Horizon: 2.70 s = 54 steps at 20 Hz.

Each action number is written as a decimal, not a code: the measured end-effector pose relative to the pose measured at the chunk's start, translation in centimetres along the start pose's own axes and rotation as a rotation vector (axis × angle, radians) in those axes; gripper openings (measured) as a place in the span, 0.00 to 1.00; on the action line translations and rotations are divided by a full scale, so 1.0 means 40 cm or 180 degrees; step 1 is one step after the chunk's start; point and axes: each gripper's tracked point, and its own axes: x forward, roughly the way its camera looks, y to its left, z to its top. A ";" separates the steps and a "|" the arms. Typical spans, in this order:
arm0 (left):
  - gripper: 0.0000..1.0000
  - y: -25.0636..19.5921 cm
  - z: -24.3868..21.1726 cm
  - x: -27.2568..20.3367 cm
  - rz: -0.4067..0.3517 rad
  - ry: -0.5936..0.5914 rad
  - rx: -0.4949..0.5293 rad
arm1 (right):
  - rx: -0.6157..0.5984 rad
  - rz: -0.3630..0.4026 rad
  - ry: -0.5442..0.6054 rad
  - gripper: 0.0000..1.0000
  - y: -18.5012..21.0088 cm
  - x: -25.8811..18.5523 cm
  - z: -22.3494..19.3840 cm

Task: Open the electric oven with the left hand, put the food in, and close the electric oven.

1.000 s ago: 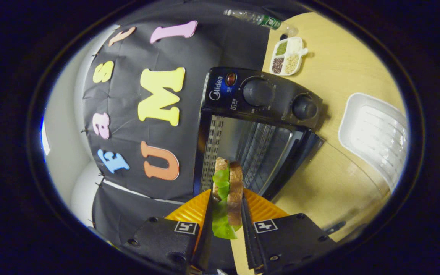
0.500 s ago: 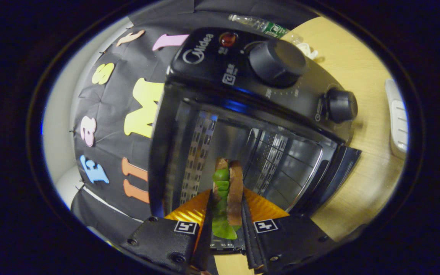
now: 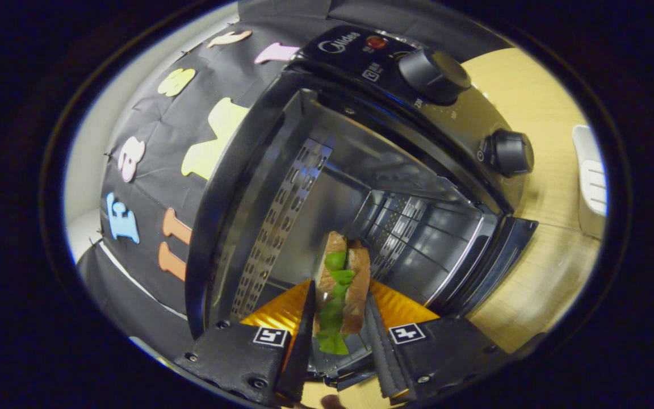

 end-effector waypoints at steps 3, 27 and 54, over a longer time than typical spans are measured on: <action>0.92 0.002 -0.002 -0.003 0.0001 0.0015 0.0023 | -0.0433 0.0026 -0.0022 0.67 0.017 0.006 -0.019; 0.92 0.007 -0.042 -0.040 0.0129 0.0207 -0.0100 | -0.3351 -0.0494 0.1063 1.00 -0.051 0.003 -0.090; 0.92 -0.134 -0.181 0.091 0.0141 0.0783 0.0173 | -0.3037 0.0546 -0.0034 1.00 0.153 -0.649 0.306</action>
